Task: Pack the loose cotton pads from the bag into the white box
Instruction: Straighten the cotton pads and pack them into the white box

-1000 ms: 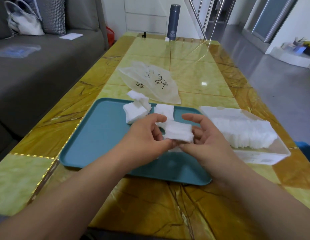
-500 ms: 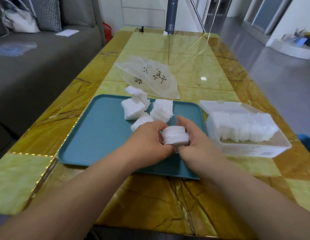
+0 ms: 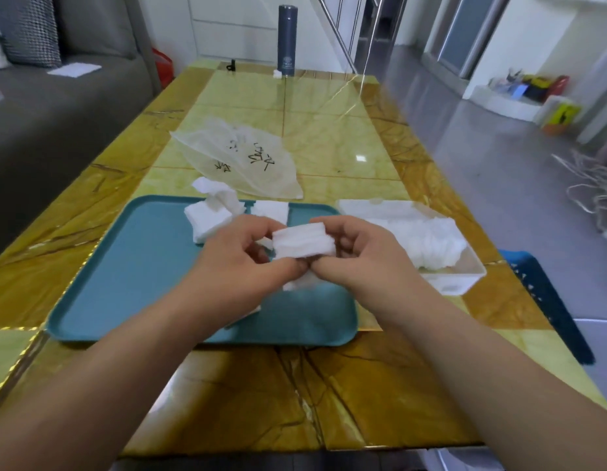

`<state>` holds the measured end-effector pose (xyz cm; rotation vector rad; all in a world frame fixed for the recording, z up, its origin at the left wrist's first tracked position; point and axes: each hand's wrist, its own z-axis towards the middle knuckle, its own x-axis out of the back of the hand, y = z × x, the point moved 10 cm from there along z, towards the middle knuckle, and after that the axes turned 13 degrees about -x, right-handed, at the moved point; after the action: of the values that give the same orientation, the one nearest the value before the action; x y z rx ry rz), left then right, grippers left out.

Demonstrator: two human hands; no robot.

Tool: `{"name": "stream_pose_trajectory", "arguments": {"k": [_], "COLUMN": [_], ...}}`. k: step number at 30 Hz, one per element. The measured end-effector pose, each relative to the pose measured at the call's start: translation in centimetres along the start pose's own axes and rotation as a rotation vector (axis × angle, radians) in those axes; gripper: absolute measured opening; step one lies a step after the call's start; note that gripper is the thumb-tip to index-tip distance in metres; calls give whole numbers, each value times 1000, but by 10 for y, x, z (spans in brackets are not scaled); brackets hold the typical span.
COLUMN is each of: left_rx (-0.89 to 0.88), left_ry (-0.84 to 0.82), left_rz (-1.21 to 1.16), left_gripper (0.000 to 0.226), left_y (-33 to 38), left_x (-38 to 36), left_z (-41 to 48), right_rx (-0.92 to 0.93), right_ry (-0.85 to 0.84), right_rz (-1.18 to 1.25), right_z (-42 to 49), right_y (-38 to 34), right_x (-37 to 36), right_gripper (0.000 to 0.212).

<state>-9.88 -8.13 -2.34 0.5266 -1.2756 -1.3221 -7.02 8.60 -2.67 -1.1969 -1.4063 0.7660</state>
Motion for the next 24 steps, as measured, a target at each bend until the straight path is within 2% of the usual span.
{"name": "stream_pose_trajectory", "arguments": {"k": [3, 7, 12, 15, 16, 20, 24], "left_rx": [-21, -32, -1, 2, 2, 81, 105], "left_ry": [-32, -76, -93, -136, -147, -156, -28], "left_rz": [-140, -170, -200, -201, -219, -215, 155], "left_gripper": [36, 16, 11, 13, 14, 22, 26], "left_y": [13, 18, 22, 31, 33, 27, 6], "left_x": [-16, -34, -62, -80, -85, -103, -89], "left_z": [2, 7, 23, 32, 36, 44, 39], "right_rx": [-44, -77, -90, -139, -157, -198, -148], "right_ry": [-48, -88, -101, -123, -108, 28, 245], "right_rz": [130, 220, 274, 247, 248, 265, 20], "right_z": [-5, -4, 1, 1, 1, 1, -3], "right_y": [4, 15, 20, 26, 29, 36, 28], "right_x": [15, 32, 53, 66, 71, 94, 116], "right_gripper": [41, 36, 23, 33, 36, 23, 41]}}
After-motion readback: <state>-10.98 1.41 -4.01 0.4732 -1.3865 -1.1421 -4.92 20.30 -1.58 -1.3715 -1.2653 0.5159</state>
